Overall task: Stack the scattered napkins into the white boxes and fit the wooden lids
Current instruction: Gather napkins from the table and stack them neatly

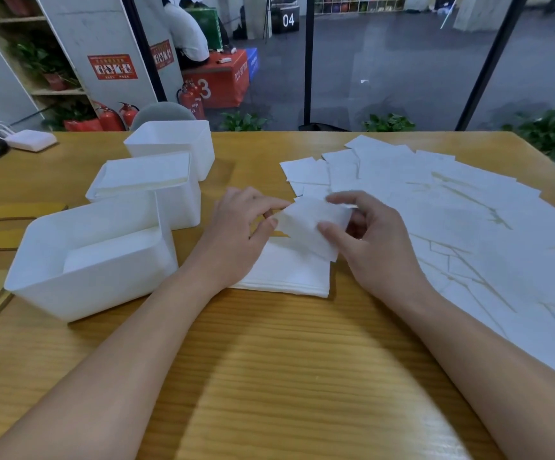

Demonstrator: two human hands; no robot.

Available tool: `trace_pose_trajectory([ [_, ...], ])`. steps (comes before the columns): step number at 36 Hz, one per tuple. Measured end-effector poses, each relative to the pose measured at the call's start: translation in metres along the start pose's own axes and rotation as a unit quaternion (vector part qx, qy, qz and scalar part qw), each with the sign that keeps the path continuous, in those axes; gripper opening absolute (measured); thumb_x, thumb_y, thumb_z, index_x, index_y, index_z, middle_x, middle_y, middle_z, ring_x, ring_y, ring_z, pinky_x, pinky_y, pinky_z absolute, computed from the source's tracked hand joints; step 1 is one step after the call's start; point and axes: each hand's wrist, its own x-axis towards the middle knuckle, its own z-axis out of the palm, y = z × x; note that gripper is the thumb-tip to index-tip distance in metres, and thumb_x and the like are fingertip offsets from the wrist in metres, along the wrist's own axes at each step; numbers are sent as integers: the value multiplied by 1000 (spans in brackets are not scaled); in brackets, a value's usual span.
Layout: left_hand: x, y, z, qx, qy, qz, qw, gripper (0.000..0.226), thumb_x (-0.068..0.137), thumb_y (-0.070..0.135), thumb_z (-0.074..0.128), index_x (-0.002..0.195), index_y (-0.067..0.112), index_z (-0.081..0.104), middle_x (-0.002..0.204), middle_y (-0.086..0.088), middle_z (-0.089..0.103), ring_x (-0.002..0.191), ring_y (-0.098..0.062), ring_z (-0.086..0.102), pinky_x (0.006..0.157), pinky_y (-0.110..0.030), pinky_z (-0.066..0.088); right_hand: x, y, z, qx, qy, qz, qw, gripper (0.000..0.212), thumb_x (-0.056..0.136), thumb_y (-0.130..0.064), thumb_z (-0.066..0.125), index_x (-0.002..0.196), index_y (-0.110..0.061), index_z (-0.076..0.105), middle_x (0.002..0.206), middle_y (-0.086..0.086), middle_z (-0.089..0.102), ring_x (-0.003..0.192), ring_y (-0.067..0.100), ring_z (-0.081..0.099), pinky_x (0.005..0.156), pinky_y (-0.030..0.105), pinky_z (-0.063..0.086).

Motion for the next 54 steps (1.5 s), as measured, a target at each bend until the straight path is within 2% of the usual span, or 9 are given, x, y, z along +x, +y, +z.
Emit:
trace_pose_trajectory([
  [3, -4, 8, -4, -52, 2, -5, 999, 46, 104, 36, 71, 148, 44, 60, 129, 21, 52, 133, -3, 43, 114, -32, 41, -2, -1, -1, -11, -10, -39, 999, 10, 97, -19, 78, 100, -28, 78, 85, -9, 75, 77, 16, 66, 69, 34, 52],
  [8, -4, 13, -7, -139, -10, -38, 990, 72, 102, 61, 66, 165, 47, 34, 163, 22, 41, 151, 2, 36, 122, -30, 37, -5, -3, -5, 3, -38, -84, 996, 13, 101, -15, 73, 106, -26, 78, 96, -7, 76, 88, 21, 68, 84, 44, 57],
  [16, 1, 8, -4, -257, 9, -114, 960, 77, 103, 59, 65, 168, 42, 28, 127, 11, 72, 120, -3, 65, 102, -28, 48, -4, -4, -6, 38, -55, -56, 996, 15, 103, -12, 71, 106, -25, 79, 93, -5, 76, 82, 16, 66, 75, 37, 52],
  [21, 1, 2, -4, -246, 3, -125, 961, 64, 103, 46, 72, 157, 53, 37, 95, -21, 70, 83, -47, 62, 77, -63, 53, -6, -8, -5, 49, -56, -17, 997, 10, 103, -18, 72, 107, -25, 78, 92, -1, 78, 85, 26, 74, 74, 51, 58],
  [28, 1, -7, -9, -206, -15, -177, 962, 63, 102, 28, 71, 157, 41, 42, 72, -1, 59, 66, -17, 54, 70, -37, 47, -7, -3, -10, -40, -77, 45, 995, 30, 97, -33, 79, 124, -34, 66, 65, 2, 69, 60, 13, 62, 68, 31, 49],
  [41, -5, -4, -13, -28, -82, -156, 984, 47, 95, 25, 66, 140, 36, 61, 59, 11, 47, 57, -7, 49, 63, -30, 43, -11, 1, -2, -149, -64, 14, 987, 29, 93, -32, 82, 120, -32, 71, 81, -13, 69, 76, 7, 64, 71, 17, 49],
  [44, -5, -3, -13, 8, -85, -155, 984, 43, 96, 32, 67, 138, 35, 64, 69, 10, 55, 65, -8, 55, 65, -33, 47, -4, 2, -15, -221, -16, -7, 975, 33, 96, -42, 78, 126, -31, 71, 102, -18, 71, 98, 5, 63, 89, 28, 51],
  [49, -4, -4, -10, 65, -61, -117, 989, 43, 101, 36, 64, 144, 34, 63, 118, 14, 56, 118, -11, 48, 104, -37, 48, 5, 27, -25, -397, -36, 26, 917, 72, 94, -75, 54, 149, -29, 57, 158, -3, 50, 147, 26, 42, 122, 51, 28],
  [54, -6, 0, 3, -28, -116, -73, 990, 22, 108, 45, 61, 128, 42, 71, 122, 25, 59, 129, -3, 47, 109, -32, 43, 7, 45, -22, -454, -99, 21, 885, 86, 93, -85, 19, 154, -31, 47, 162, -5, 44, 152, 25, 35, 124, 52, 28],
])
